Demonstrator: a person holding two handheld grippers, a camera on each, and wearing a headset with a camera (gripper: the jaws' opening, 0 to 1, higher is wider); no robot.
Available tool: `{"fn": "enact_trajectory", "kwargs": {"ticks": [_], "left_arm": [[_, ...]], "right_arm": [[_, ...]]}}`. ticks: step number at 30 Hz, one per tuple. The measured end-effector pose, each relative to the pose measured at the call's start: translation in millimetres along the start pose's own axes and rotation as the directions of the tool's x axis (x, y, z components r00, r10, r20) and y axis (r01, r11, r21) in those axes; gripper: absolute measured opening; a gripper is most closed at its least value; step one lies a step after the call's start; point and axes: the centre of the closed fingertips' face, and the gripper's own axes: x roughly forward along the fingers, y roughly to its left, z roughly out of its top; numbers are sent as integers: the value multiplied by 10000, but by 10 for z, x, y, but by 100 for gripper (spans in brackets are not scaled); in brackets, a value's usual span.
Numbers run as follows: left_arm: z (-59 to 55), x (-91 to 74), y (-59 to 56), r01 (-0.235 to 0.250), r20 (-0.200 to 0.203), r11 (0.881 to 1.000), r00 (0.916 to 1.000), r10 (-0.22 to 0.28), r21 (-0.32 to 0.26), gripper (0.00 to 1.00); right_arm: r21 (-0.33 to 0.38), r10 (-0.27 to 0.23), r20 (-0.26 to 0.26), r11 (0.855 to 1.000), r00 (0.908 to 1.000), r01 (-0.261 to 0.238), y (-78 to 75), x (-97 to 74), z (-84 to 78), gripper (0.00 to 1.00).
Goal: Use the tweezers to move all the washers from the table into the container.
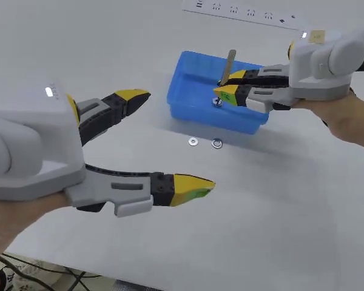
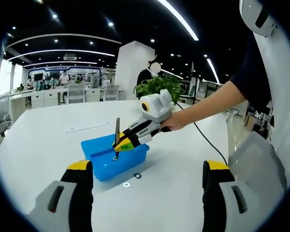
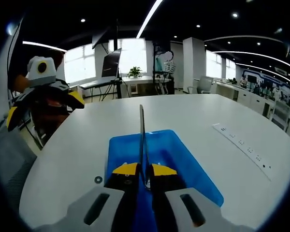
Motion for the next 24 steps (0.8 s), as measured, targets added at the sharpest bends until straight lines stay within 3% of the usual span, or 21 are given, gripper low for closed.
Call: {"fn": "enact_trajectory", "kwargs": {"ticks": [4, 7, 11, 16, 19, 24], "left_arm": [[4, 48, 55, -108, -54, 9994, 9999, 110, 329, 100], [14, 119, 146, -226, 39, 9996, 9997, 225, 179, 99], [145, 250, 270, -267, 443, 9996, 9987, 267, -25, 99], [318, 449, 448, -248, 633, 9992, 9977, 229, 298, 99], [450, 570, 493, 86, 893, 9996, 9959, -110, 275, 92], [496, 771, 545, 497, 848, 9987, 9951, -507, 141, 77]], "right_arm": [[-87, 10, -26, 10000, 10000, -11, 15, -25, 15, 8], [-164, -80, -59, 9998, 10000, 79, 0, -52, 44, 8], [-356, -144, -35, 9993, 9999, 143, -6, -125, 128, 8], [-580, -178, -216, 9982, 9996, 165, -5, -161, 132, 8], [-611, -184, -230, 9980, 9996, 169, 9, -164, 131, 8], [-723, -131, -388, 9973, 9992, 103, 40, -147, 105, 8]]}}
